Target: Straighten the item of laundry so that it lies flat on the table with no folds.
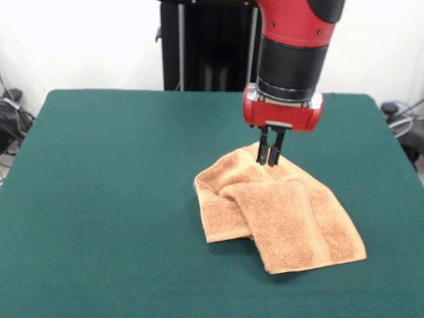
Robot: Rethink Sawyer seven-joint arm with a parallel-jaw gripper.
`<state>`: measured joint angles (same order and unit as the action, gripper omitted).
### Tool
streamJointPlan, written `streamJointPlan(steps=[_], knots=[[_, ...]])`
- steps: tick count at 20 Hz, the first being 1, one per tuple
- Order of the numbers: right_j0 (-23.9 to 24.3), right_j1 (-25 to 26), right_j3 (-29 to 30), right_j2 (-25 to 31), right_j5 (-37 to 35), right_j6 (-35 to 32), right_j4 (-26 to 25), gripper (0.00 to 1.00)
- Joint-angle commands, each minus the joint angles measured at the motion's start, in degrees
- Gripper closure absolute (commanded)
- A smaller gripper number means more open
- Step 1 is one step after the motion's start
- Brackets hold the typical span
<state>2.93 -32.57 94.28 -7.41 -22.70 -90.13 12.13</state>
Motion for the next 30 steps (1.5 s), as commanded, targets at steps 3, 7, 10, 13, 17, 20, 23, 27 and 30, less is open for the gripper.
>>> streamJointPlan(steps=[3, 7, 10, 13, 17, 20, 23, 27, 30], knots=[[2.2, -3.8, 4.3, 1.5, -7.3, -10.5, 1.3, 1.00], [2.5, -4.4, 5.6, 1.7, -6.6, -10.6, 1.3, 1.00], [4.1, -2.9, 5.5, 3.3, -4.5, -8.8, 0.5, 1.00], [4.2, 0.3, 4.9, 3.8, -1.5, -8.3, -0.7, 1.00], [2.8, 4.9, 3.0, 3.0, 2.9, -10.0, -1.4, 1.00], [1.7, 6.1, 2.4, 2.2, 2.8, -11.1, -0.7, 0.00], [1.3, 6.2, 2.5, 2.1, 3.3, -11.7, -0.4, 0.00], [0.6, 6.6, 1.9, 2.0, 2.6, -11.6, -0.1, 0.00], [0.2, 6.9, 0.5, 1.4, 1.4, -11.5, 0.1, 0.00]])
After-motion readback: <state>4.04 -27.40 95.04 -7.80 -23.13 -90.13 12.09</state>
